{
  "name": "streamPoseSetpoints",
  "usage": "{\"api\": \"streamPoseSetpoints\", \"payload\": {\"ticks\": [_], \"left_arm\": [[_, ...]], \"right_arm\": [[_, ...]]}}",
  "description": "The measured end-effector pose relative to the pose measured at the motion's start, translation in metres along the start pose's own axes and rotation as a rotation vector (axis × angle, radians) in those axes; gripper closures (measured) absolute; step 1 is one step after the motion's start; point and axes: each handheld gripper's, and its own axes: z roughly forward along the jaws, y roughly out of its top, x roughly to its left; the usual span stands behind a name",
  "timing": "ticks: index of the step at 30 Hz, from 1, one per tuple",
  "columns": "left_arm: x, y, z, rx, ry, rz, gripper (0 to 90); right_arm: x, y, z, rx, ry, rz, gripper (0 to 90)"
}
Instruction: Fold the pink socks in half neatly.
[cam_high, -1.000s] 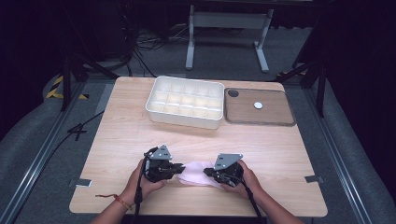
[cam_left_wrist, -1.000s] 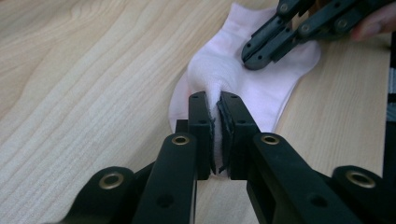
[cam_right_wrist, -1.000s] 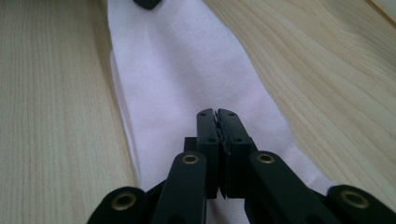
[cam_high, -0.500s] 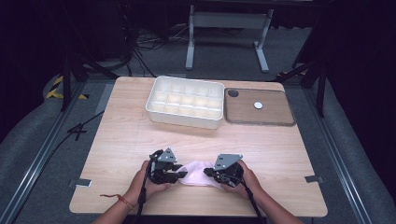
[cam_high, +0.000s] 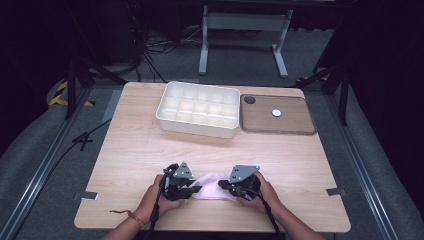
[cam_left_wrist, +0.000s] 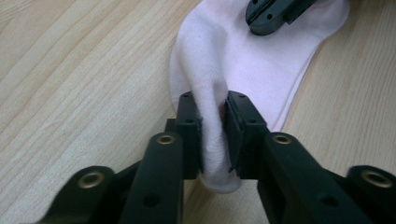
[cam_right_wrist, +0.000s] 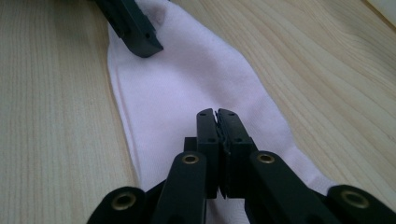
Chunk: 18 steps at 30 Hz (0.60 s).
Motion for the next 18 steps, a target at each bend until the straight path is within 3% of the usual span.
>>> {"api": "streamPoseSetpoints", "payload": {"ticks": [7,18], "left_arm": [[0.001,0.0,-0.003,0.002,-0.014,-0.007,83.8],[0.01,0.001,-0.025,-0.033,0.015,-0.01,84.2]], "right_arm": [[0.0,0.001,0.002,-0.002,-0.002,0.011,88.3],[0.002,0.019,0.019,0.012,-0.022,-0.029,88.4]]}}
